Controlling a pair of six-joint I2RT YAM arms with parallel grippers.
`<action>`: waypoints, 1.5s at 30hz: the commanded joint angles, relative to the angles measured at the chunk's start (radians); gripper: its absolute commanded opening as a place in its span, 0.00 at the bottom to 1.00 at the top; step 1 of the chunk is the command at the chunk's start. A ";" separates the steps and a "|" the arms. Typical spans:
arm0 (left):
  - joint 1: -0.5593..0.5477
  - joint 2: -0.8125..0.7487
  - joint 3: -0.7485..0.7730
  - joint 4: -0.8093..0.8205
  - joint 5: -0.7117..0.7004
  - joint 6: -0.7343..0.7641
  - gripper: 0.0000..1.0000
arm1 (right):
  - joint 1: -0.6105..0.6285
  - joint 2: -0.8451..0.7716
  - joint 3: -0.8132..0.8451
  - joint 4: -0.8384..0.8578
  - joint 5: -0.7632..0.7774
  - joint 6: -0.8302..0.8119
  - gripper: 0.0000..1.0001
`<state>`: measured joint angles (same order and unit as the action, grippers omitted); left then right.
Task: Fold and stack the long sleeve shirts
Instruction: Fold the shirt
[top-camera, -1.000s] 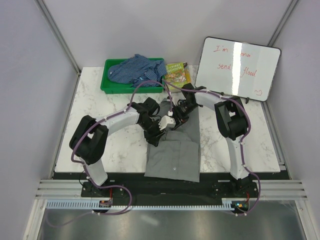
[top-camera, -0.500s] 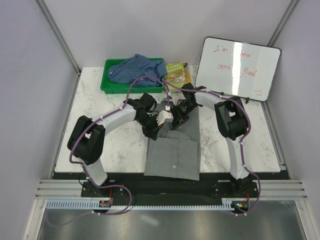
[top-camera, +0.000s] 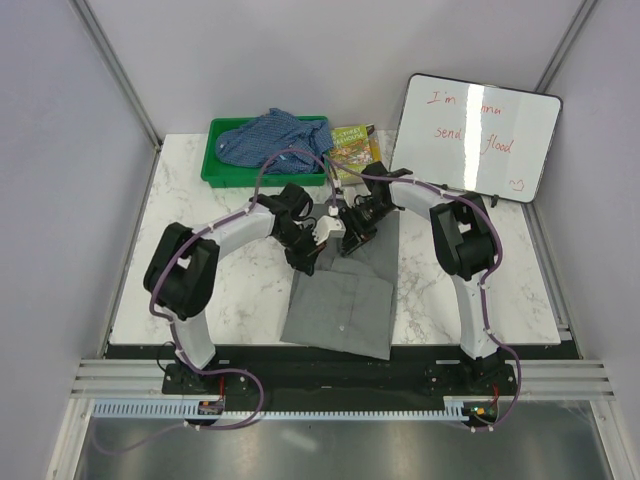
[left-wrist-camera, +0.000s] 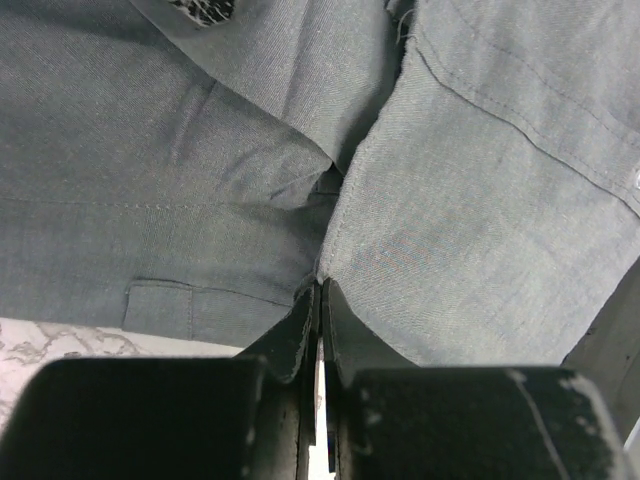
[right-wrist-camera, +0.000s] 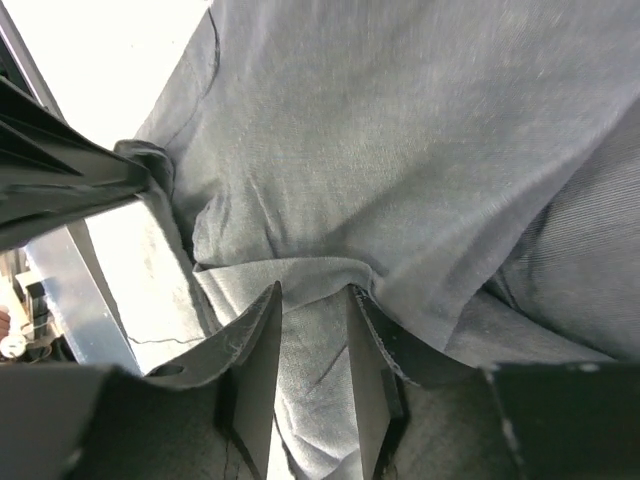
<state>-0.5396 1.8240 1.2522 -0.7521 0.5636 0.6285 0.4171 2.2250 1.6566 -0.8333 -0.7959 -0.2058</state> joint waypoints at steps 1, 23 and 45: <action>0.038 0.017 0.015 0.062 -0.016 -0.076 0.04 | -0.008 -0.037 0.084 -0.026 0.015 -0.015 0.41; 0.079 -0.189 -0.277 0.223 0.193 -0.452 0.38 | -0.029 -0.346 -0.360 -0.145 -0.028 -0.133 0.41; -0.311 -0.849 -0.653 0.368 -0.415 0.045 0.76 | -0.061 -0.381 -0.257 -0.169 -0.038 -0.199 0.41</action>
<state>-0.6277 1.2236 0.8112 -0.4404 0.4530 0.4198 0.3077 1.9137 1.3884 -1.0065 -0.7250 -0.3893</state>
